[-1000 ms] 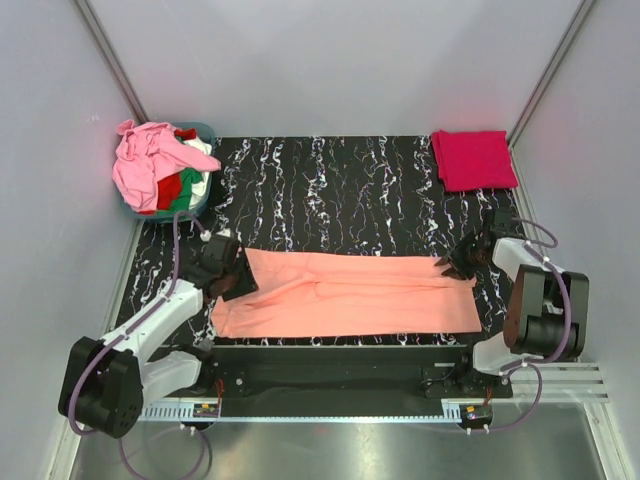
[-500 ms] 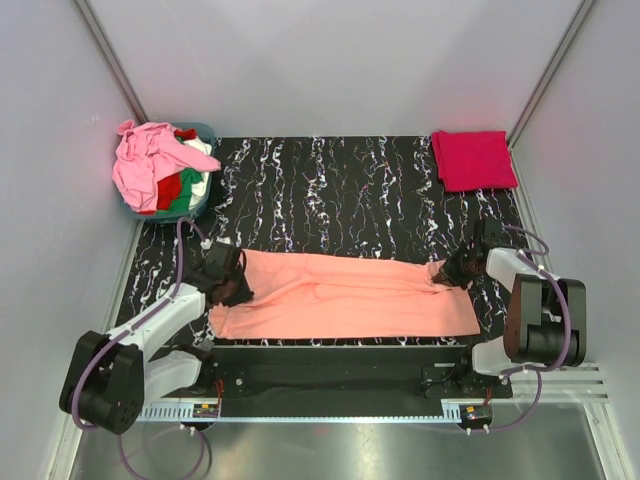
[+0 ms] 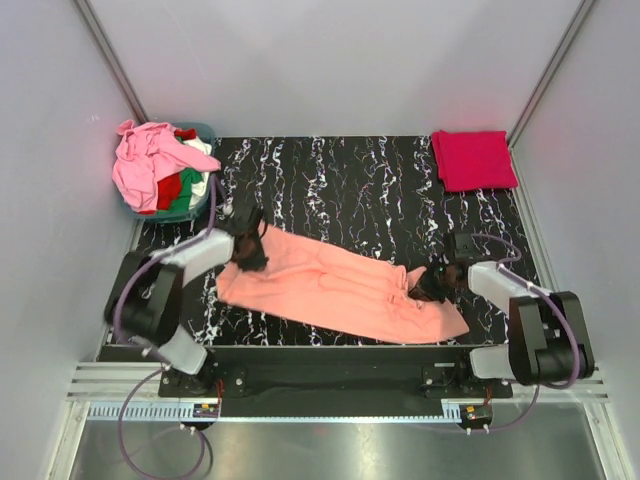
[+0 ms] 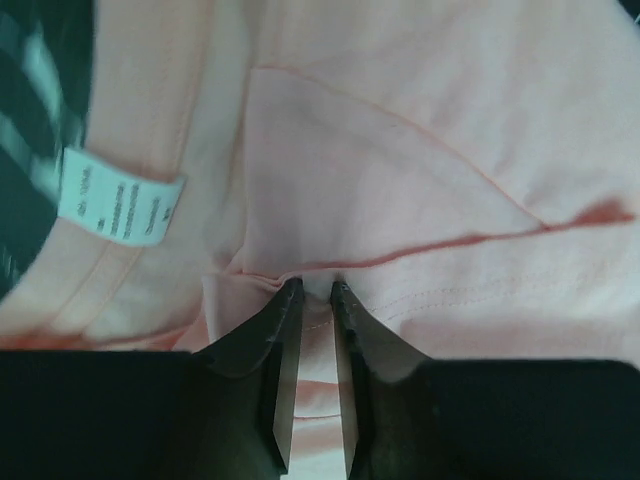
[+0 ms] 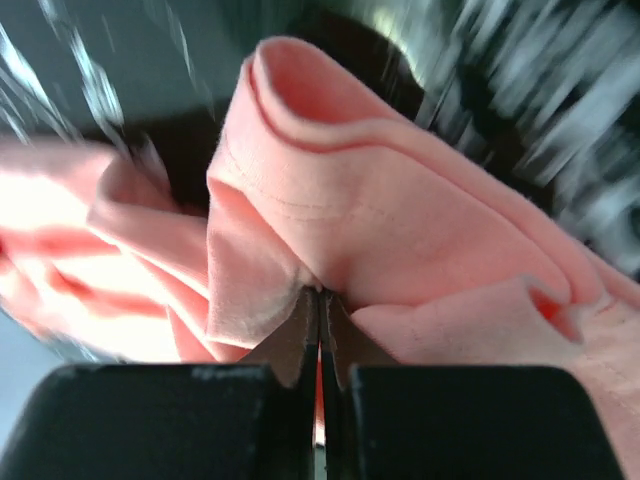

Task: Fold and stack the t-shirts
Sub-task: Fold the tshirt

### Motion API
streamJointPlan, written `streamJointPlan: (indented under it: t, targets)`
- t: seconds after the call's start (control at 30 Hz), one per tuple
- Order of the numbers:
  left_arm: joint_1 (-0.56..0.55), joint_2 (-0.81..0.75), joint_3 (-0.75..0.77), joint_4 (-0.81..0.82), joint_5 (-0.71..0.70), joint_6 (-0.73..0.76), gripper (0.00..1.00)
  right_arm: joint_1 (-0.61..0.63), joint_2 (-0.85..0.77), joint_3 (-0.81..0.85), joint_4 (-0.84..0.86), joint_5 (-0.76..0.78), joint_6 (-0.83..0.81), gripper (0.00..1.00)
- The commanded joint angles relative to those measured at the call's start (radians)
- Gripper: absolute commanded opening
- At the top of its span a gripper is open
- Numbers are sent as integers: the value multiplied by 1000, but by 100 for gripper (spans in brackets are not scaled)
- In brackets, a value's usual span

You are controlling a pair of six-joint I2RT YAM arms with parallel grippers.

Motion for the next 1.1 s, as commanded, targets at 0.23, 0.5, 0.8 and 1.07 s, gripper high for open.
streamJointPlan:
  t: [0.23,0.5,0.8,1.07]
  targets:
    - [0,863,1177,-257,94,155,19,572,-286,-106,-65,51,534,2]
    - [-63,860,1569,-192,357,370,67,1103,-27,344,-238,264,481,34]
    - [-34,498,1264,-237,193,470,95,1007,-8,536,-431,516,310,69]
    - [-15,331,938,-105,120,505,89,719,99,633,-370,440,89,47]
